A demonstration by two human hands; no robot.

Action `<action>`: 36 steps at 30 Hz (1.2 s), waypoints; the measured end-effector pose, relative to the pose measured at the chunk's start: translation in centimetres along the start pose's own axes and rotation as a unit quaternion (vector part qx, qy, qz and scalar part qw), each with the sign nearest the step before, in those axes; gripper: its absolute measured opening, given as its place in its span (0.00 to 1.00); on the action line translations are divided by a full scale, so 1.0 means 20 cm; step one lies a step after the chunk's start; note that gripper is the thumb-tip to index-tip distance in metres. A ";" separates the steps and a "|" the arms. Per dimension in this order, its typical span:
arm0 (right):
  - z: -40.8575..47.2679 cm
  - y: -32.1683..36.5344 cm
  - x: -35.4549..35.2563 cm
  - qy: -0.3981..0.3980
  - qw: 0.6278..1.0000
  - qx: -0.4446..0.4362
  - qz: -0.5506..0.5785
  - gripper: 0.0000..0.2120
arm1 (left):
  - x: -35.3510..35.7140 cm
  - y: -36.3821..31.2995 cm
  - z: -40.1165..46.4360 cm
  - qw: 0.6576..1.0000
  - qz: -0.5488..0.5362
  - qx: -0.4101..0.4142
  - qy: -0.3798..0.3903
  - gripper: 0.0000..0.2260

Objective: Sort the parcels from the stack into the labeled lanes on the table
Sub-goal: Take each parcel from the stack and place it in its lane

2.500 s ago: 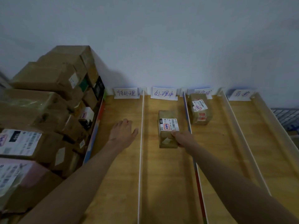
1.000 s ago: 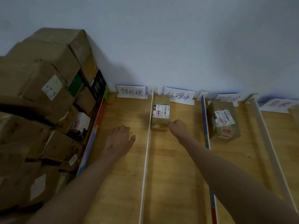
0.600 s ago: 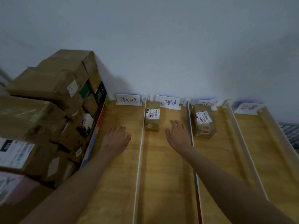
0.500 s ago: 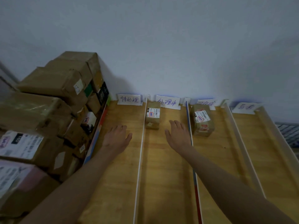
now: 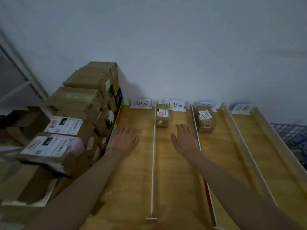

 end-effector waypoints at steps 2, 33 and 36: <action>-0.13 0.08 -0.02 0.003 1.000 0.001 0.002 0.24 | -0.04 0.03 -0.14 1.000 -0.002 0.010 -0.008 0.22; 0.02 1.41 -0.24 0.006 0.984 -0.082 0.157 0.23 | -0.75 1.24 -0.42 0.987 0.030 -0.129 -0.091 0.25; 0.19 1.45 -0.21 0.045 0.975 -0.042 0.213 0.28 | -0.79 1.31 -0.26 0.985 -0.003 -0.144 -0.096 0.26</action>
Point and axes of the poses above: each hand's wrist, its own z-axis towards the middle knuckle, its own x-axis out of the palm, y = z × x, the point moved 3 cm from there along z, towards the middle knuckle, and after that the axes turned 5 degrees about -z, right-handed, at the moved point
